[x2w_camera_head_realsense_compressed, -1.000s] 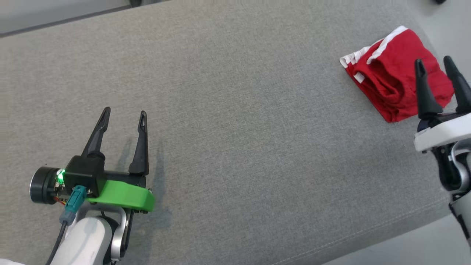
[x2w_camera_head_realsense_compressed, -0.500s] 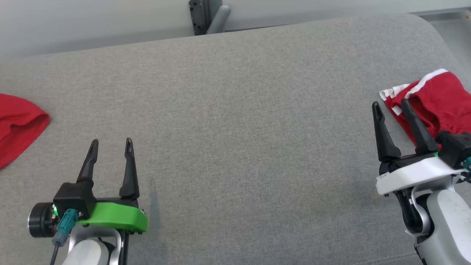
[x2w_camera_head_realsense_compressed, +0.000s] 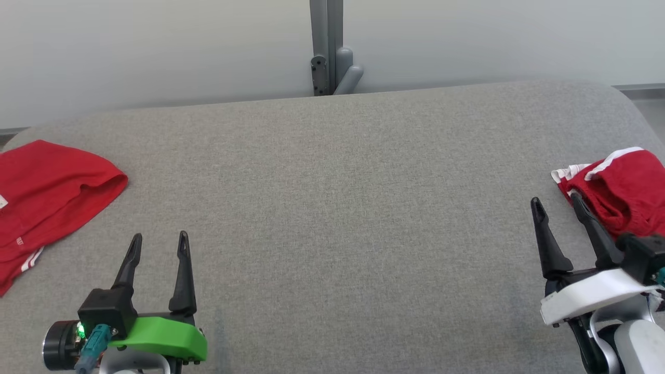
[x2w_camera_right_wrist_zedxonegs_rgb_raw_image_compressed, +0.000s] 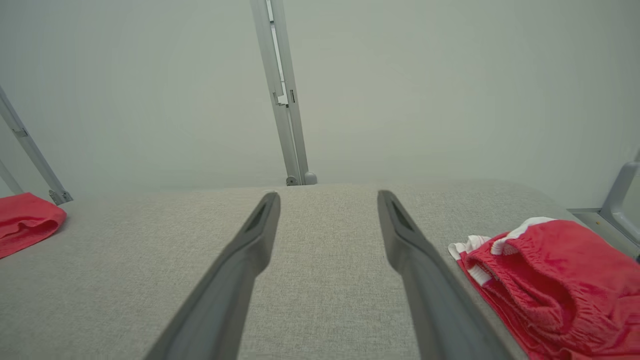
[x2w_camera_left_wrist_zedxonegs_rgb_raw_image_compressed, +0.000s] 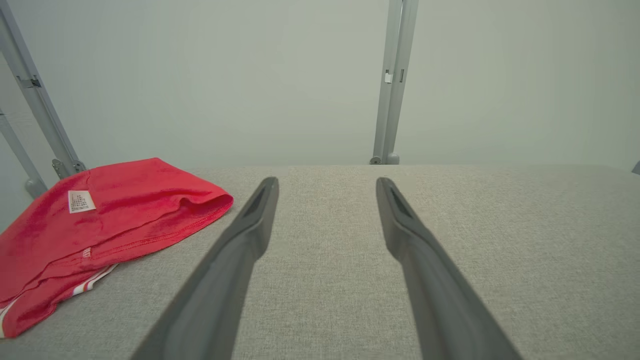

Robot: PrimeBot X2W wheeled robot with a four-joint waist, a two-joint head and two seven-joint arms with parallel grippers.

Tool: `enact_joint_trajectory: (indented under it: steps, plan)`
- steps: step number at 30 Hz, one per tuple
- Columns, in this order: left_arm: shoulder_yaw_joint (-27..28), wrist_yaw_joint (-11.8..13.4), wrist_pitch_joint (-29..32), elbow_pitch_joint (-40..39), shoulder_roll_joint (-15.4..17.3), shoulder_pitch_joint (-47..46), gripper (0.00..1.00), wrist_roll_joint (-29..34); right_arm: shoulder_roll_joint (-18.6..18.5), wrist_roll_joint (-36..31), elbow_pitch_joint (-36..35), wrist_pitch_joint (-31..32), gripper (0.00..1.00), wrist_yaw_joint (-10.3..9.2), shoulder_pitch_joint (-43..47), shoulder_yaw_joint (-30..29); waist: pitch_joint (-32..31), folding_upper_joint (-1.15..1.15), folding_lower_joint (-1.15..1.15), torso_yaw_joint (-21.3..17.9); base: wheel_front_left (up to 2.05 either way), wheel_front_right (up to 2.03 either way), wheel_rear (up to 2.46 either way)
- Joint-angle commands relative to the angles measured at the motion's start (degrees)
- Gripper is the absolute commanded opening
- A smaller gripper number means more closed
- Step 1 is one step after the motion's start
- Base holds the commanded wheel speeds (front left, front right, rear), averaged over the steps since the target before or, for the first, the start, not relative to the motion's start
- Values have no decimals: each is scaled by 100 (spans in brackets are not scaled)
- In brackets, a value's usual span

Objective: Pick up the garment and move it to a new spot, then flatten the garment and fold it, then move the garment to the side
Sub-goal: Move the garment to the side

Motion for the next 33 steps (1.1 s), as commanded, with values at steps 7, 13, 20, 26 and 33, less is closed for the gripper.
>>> enact_joint_trajectory:
  steps: [7,13,20,26,33]
  plan:
    - [-63,40,86,-53,88,292,100,-60,38,-149,-329,191,100,-8,476,-230,-287,0,1,28,0,0,0]
    - [-116,36,110,-75,100,388,100,-74,73,-184,-485,308,100,-8,686,-335,-403,0,1,10,0,0,0]
    - [-157,45,150,-130,134,412,100,-85,119,-206,-627,392,100,-8,781,-410,-425,0,1,-25,0,0,0]
    - [-174,59,175,-155,142,380,100,-84,151,-186,-634,403,100,-8,799,-431,-406,0,1,-19,0,0,0]
    - [-155,83,174,-166,177,343,100,-100,183,-185,-657,402,100,-8,805,-429,-371,0,1,-18,0,0,0]
